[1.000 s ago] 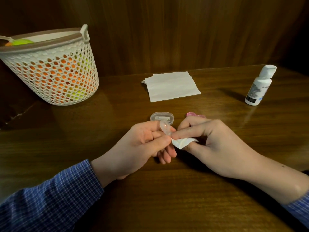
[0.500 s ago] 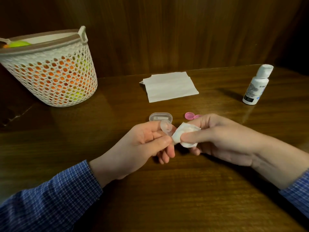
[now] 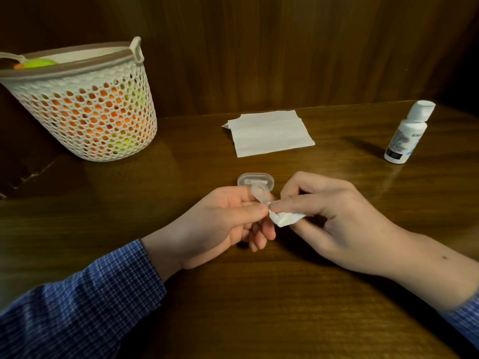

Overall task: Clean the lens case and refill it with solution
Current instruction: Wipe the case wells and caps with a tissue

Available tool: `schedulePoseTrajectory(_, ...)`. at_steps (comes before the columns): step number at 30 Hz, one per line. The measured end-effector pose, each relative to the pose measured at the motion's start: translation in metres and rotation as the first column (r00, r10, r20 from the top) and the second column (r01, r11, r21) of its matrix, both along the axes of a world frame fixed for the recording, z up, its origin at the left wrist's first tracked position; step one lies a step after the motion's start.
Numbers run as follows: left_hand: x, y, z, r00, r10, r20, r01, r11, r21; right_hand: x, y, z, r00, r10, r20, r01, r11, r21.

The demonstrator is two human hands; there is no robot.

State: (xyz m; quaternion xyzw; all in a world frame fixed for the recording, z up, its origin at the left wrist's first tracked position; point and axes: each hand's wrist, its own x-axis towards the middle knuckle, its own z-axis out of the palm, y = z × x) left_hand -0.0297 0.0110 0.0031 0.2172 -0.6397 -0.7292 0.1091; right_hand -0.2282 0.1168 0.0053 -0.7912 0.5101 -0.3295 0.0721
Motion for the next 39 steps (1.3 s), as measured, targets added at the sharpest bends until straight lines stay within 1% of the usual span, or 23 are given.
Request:
schedulePoseTrajectory(3,0.001,0.003,-0.001,1.0,0.019,0.012,-0.018,0.997,-0.077,0.003,0.001,0.0,0.998,-0.029,0.053,0.023,0.994,0.104)
schedulePoseTrajectory(8,-0.001,0.011,-0.004,0.997,0.078,0.012,-0.071,0.952,-0.297,0.005,0.0,0.007,0.963,-0.127,0.237,0.052,0.952,0.301)
schedulePoseTrajectory(10,-0.001,0.012,-0.005,0.995,0.1,0.013,-0.089,0.926,-0.368,0.003,-0.002,0.008,0.923,-0.176,0.343,0.017,0.907,0.42)
schedulePoseTrajectory(11,-0.001,0.012,-0.005,0.994,0.105,0.014,-0.092,0.917,-0.388,0.002,-0.002,0.008,0.878,-0.194,0.438,-0.051,0.871,0.488)
schedulePoseTrajectory(12,0.0,0.012,-0.005,0.994,0.105,0.016,-0.09,0.914,-0.395,0.001,-0.003,0.008,0.805,-0.234,0.546,-0.139,0.819,0.557)
schedulePoseTrajectory(13,0.0,0.011,-0.004,0.995,0.102,0.018,-0.087,0.916,-0.391,-0.001,-0.004,0.008,0.701,-0.302,0.647,-0.238,0.755,0.61)
schedulePoseTrajectory(14,0.0,0.01,-0.004,0.995,0.101,0.019,-0.087,0.924,-0.373,0.0,-0.007,0.01,0.563,-0.396,0.725,-0.339,0.689,0.64)
schedulePoseTrajectory(15,0.0,0.009,-0.004,0.995,0.102,0.018,-0.09,0.937,-0.339,-0.001,-0.009,0.011,0.41,-0.489,0.77,-0.415,0.652,0.635)
schedulePoseTrajectory(16,0.0,0.008,-0.004,0.995,0.1,0.014,-0.092,0.952,-0.292,-0.003,-0.011,0.012,0.267,-0.553,0.789,-0.459,0.647,0.609)
schedulePoseTrajectory(17,0.0,0.006,-0.004,0.995,0.096,0.006,-0.092,0.965,-0.244,-0.005,-0.012,0.013,0.204,-0.554,0.807,-0.463,0.671,0.578)
schedulePoseTrajectory(18,-0.001,0.005,-0.004,0.996,0.094,-0.001,-0.092,0.975,-0.203,-0.005,-0.011,0.014,0.261,-0.504,0.823,-0.415,0.712,0.567)
schedulePoseTrajectory(19,-0.001,0.004,-0.004,0.996,0.094,-0.005,-0.094,0.981,-0.169,-0.006,-0.009,0.014,0.442,-0.383,0.811,-0.306,0.786,0.538)
schedulePoseTrajectory(20,-0.002,0.004,-0.004,0.995,0.096,-0.009,-0.097,0.986,-0.137,-0.005,-0.005,0.014,0.661,-0.259,0.704,-0.144,0.877,0.459)
schedulePoseTrajectory(21,-0.002,0.003,-0.004,0.995,0.097,-0.015,-0.098,0.99,-0.106,-0.004,-0.003,0.012,0.835,-0.179,0.52,0.011,0.951,0.31)
schedulePoseTrajectory(22,-0.002,0.003,-0.004,0.995,0.093,-0.024,-0.095,0.993,-0.075,-0.003,-0.001,0.01,0.926,-0.132,0.353,0.083,0.985,0.152)
schedulePoseTrajectory(23,-0.002,0.003,-0.003,0.996,0.087,-0.031,-0.088,0.995,-0.046,-0.001,0.0,0.007,0.967,-0.095,0.235,0.083,0.995,0.06)
schedulePoseTrajectory(25,-0.001,0.002,-0.001,0.998,0.063,-0.02,-0.063,0.998,-0.013,0.004,0.002,0.003,0.995,-0.034,0.094,0.036,0.999,-0.02)
schedulePoseTrajectory(28,0.0,0.0,0.003,0.999,-0.024,0.028,0.022,0.998,0.062,0.0,0.0,0.001,0.999,0.032,-0.044,-0.034,0.998,-0.054)
schedulePoseTrajectory(29,0.001,-0.001,0.005,0.997,-0.063,0.039,0.059,0.994,0.095,-0.002,0.0,0.002,0.996,0.064,-0.065,-0.067,0.997,-0.037)
schedulePoseTrajectory(31,0.002,-0.002,0.007,0.992,-0.111,0.058,0.104,0.988,0.115,-0.004,0.0,0.004,0.992,0.11,-0.07,-0.108,0.994,0.021)
schedulePoseTrajectory(35,0.001,-0.003,0.005,0.99,-0.122,0.074,0.116,0.99,0.076,-0.004,-0.001,0.005,0.99,0.084,-0.111,-0.074,0.993,0.091)
schedulePoseTrajectory(37,0.0,-0.001,0.003,0.995,-0.075,0.071,0.072,0.996,0.051,-0.001,-0.001,0.004,0.997,0.051,-0.064,-0.043,0.991,0.124)
schedulePoseTrajectory(39,0.0,0.003,0.001,0.999,-0.013,0.05,0.013,1.0,-0.004,0.003,-0.002,0.005,1.0,0.005,0.019,-0.008,0.988,0.156)
